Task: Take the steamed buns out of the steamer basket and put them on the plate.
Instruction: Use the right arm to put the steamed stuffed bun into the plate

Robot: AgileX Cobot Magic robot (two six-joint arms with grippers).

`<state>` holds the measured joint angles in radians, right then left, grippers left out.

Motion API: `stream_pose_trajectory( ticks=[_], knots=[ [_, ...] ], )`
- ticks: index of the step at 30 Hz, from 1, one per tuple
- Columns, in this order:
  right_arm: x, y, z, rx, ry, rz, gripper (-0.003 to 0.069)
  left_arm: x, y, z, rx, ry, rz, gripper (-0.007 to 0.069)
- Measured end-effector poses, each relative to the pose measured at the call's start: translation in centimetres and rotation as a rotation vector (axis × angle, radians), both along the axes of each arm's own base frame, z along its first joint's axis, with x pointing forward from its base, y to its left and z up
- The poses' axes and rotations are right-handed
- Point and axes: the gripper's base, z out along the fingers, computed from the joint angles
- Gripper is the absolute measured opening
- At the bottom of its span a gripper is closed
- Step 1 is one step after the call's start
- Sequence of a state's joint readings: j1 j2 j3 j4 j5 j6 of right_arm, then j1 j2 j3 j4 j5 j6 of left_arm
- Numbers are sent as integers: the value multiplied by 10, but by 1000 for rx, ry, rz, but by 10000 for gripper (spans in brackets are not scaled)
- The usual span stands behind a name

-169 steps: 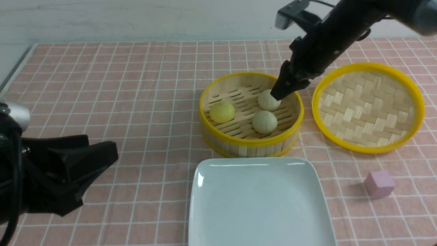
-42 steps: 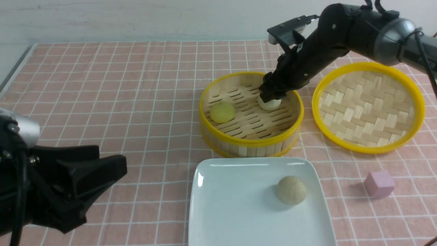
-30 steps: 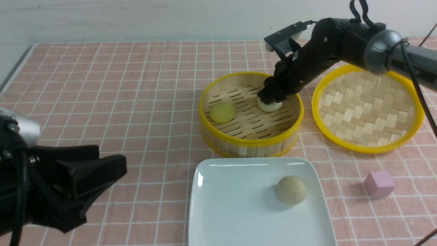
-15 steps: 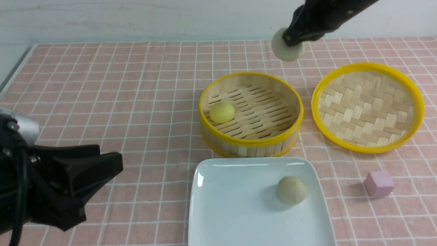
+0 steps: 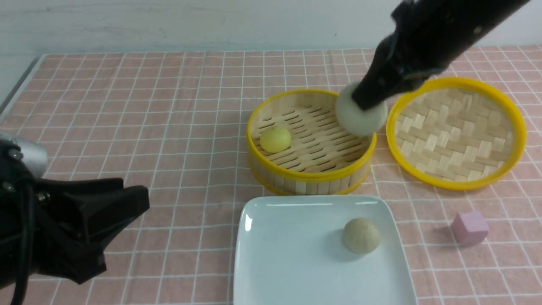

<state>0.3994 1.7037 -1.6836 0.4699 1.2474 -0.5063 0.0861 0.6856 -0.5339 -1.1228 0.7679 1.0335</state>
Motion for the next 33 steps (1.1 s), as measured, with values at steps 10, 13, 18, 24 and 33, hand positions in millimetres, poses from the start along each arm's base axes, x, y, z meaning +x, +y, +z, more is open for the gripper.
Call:
stream_pose_trajectory(
  ticks=[10, 13, 18, 24, 33],
  knots=[
    [-1, 29, -127, -86, 136, 152, 22, 0, 0, 0, 0, 0, 0, 324],
    [6, 36, -139, -49, 121, 158, 22, 0, 0, 0, 0, 0, 0, 324],
    [13, 40, -155, -45, 112, 149, 22, 0, 0, 0, 0, 0, 0, 324],
    [18, 42, -169, -54, 118, 153, 24, 0, 0, 0, 0, 0, 0, 324],
    [19, 42, -172, -53, 115, 150, 244, 0, 0, 0, 74, -51, -32, 324]
  ],
)
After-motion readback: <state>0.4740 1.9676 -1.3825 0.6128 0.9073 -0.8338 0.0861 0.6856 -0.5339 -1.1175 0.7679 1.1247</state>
